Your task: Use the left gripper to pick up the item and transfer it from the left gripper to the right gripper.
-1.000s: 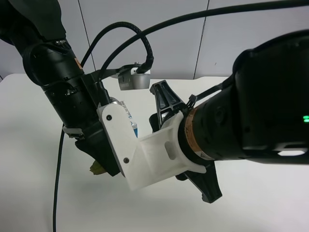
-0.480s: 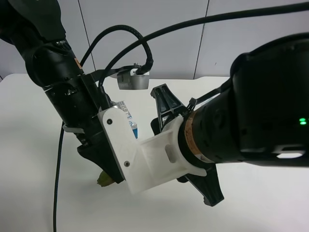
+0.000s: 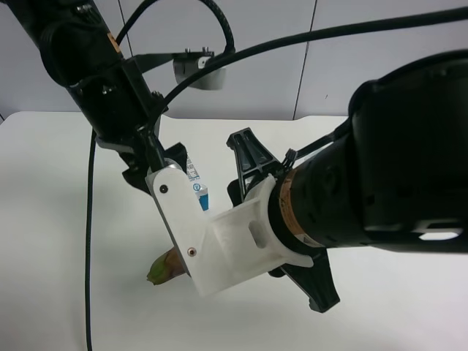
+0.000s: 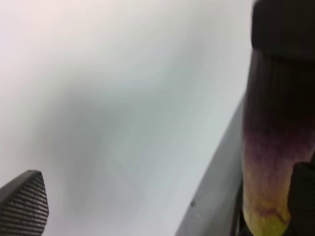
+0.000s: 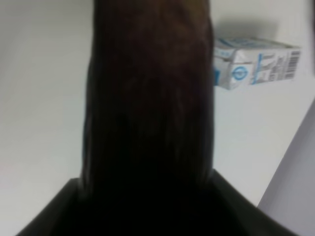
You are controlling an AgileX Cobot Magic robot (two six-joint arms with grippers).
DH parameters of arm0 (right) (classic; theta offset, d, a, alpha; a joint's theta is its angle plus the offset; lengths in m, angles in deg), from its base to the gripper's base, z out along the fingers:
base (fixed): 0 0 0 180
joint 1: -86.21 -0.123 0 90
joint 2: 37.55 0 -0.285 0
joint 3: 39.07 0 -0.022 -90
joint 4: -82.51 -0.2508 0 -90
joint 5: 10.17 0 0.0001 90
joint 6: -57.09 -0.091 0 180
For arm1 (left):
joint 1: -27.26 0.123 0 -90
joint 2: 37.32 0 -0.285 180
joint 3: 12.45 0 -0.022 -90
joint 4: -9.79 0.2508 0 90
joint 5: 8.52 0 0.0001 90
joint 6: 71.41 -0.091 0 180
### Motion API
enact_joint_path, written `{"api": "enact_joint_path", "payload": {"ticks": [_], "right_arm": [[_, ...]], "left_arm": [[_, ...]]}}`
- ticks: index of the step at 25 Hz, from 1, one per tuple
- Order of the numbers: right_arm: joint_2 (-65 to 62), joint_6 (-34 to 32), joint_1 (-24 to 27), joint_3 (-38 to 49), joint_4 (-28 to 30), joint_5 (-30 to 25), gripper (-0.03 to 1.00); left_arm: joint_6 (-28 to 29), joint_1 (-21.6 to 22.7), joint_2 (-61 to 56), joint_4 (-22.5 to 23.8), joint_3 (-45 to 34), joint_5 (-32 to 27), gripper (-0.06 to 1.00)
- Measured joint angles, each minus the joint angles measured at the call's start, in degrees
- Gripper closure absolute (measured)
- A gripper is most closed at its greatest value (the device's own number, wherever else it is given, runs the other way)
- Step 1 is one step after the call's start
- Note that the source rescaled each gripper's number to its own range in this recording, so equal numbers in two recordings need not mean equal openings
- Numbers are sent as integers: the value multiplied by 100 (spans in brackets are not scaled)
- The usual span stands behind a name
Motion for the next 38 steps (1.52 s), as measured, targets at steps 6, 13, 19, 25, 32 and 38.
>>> {"api": "enact_joint_path", "payload": {"ticks": [6,13,19,25,32,38], "right_arm": [[-12,0,0,0,0,0,97],[-12,0,0,0,0,0,97],[-12,0,0,0,0,0,97],[-12,0,0,0,0,13,97],[-12,0,0,0,0,86,97],[-12,0,0,0,0,113,97]], "left_arm": [[336,494,0,215,673,-58,-5],[461,1505,-543,374,904,-83,-5],[751,2082,-1892,622,904,-104,-5],[1463,2089,-3333,1522,895,-108,-5],[1904,2089,-5130,2080,-137,-122,-5],[2141,2089,-6611,2135,-1637,-137,-5]]}}
